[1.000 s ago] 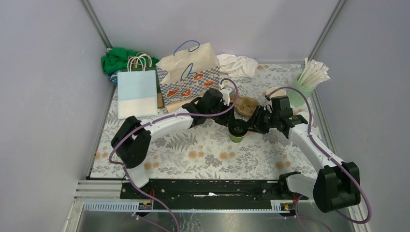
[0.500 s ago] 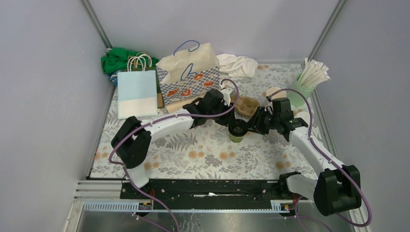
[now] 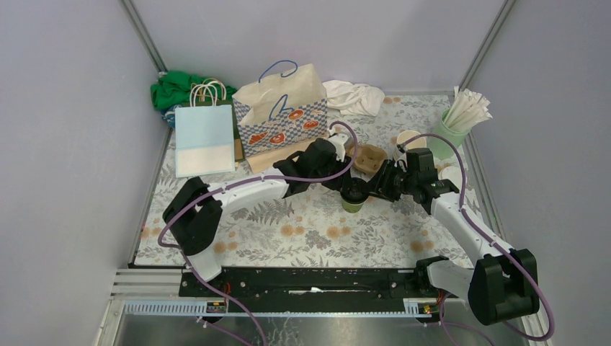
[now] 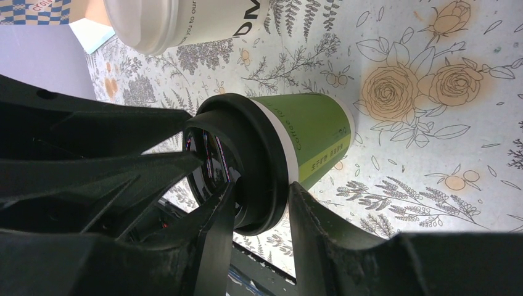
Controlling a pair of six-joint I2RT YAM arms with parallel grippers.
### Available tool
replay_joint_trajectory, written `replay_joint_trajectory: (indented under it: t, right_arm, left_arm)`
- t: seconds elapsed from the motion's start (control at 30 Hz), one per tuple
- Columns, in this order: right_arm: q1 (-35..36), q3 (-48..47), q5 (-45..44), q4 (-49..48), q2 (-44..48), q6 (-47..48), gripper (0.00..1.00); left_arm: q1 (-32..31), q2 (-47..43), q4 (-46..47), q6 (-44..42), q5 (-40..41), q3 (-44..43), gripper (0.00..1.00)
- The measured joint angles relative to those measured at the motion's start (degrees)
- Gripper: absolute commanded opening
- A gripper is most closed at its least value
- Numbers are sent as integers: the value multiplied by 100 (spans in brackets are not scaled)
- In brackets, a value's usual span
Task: Pack the takeout coffee
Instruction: Close the cup lid on the coffee cup.
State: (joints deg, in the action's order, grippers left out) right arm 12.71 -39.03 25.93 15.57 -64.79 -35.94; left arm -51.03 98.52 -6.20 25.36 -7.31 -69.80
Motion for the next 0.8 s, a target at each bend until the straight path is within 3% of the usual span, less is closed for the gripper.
replay_joint_trajectory:
  t: [0.33,0.53,0.8]
  right_arm:
    - [4,11,33,-33,-9,2,38]
    - [4,-15,33,-2,-26,4,38]
    - [4,-129,35,127,-120,28,37]
  left_arm:
    - [-186,-92,-101,-15,57,-2,62]
    - [-212,-142,-372,-229,-55,-181,98]
    - [-118,-240,-498,-927,-361,-216,99]
